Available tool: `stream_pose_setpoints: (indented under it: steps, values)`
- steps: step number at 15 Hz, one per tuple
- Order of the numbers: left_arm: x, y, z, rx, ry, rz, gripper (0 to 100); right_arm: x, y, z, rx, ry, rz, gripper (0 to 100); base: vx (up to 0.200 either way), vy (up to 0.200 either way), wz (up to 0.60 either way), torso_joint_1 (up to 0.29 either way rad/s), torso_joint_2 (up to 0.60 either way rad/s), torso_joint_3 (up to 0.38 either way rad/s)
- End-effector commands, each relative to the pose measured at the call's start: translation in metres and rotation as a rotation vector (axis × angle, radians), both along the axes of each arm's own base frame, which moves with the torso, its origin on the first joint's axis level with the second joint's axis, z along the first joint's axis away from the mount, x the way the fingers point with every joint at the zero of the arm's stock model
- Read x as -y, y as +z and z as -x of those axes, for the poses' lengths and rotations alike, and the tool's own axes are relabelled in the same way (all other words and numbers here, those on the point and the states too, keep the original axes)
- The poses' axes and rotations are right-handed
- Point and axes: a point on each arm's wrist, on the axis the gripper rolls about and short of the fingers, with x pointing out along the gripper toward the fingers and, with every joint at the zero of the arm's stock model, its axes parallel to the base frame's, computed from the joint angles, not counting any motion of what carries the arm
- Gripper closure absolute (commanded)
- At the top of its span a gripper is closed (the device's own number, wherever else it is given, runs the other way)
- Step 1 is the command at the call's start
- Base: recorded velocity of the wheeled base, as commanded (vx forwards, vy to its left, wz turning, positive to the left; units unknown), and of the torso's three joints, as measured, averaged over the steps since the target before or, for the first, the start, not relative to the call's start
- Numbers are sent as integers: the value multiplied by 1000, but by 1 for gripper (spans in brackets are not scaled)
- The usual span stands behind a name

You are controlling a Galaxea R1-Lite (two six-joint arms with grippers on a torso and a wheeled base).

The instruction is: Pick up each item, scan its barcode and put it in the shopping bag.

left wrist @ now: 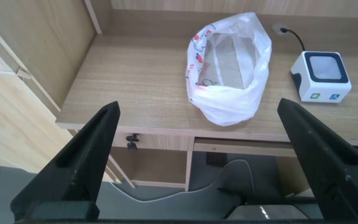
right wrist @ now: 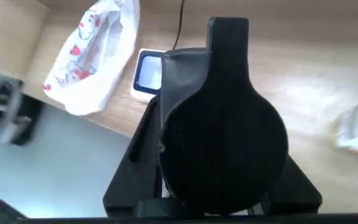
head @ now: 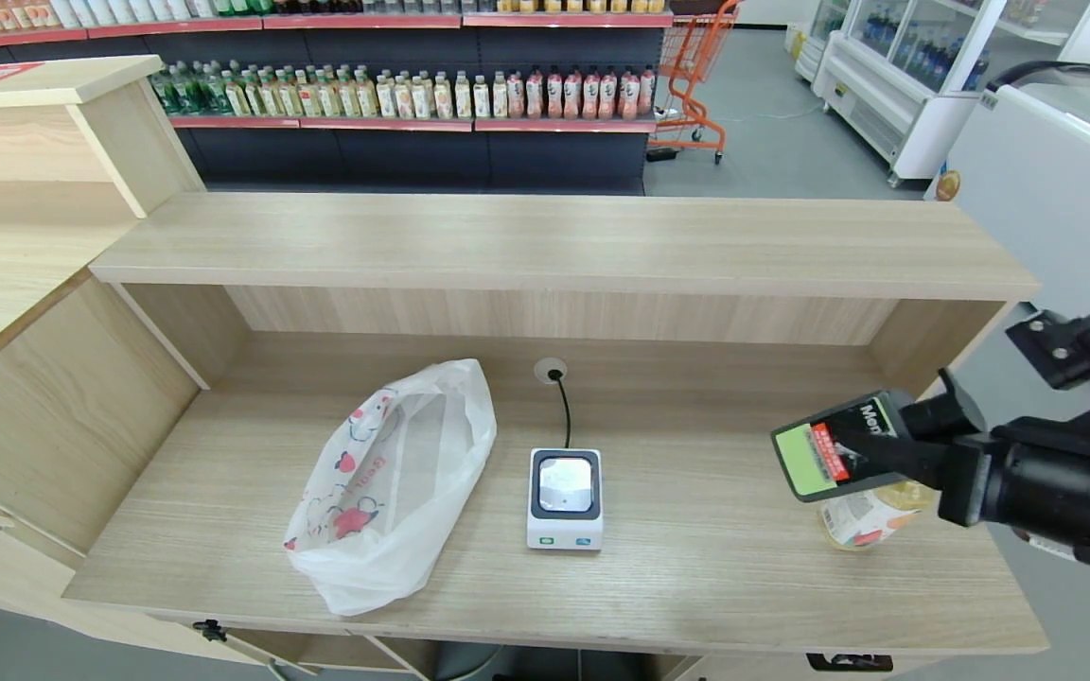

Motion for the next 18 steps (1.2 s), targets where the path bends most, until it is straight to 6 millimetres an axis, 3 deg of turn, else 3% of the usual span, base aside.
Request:
stream_pose_setpoints:
  steps: [1, 11, 18]
  values:
    - [0, 0, 0, -1, 0, 0, 0, -10, -26, -42, -215, -32, -107, 100, 0, 0, 0, 0, 0, 0]
    - [0, 0, 0, -1, 0, 5, 0, -25, -27, -40, -262, 90, -159, 100, 0, 0, 0, 0, 0, 0]
    - [0, 0, 0, 1, 2, 22, 0, -28, -32, -43, -303, 76, -180, 100, 0, 200, 0, 5, 4, 3]
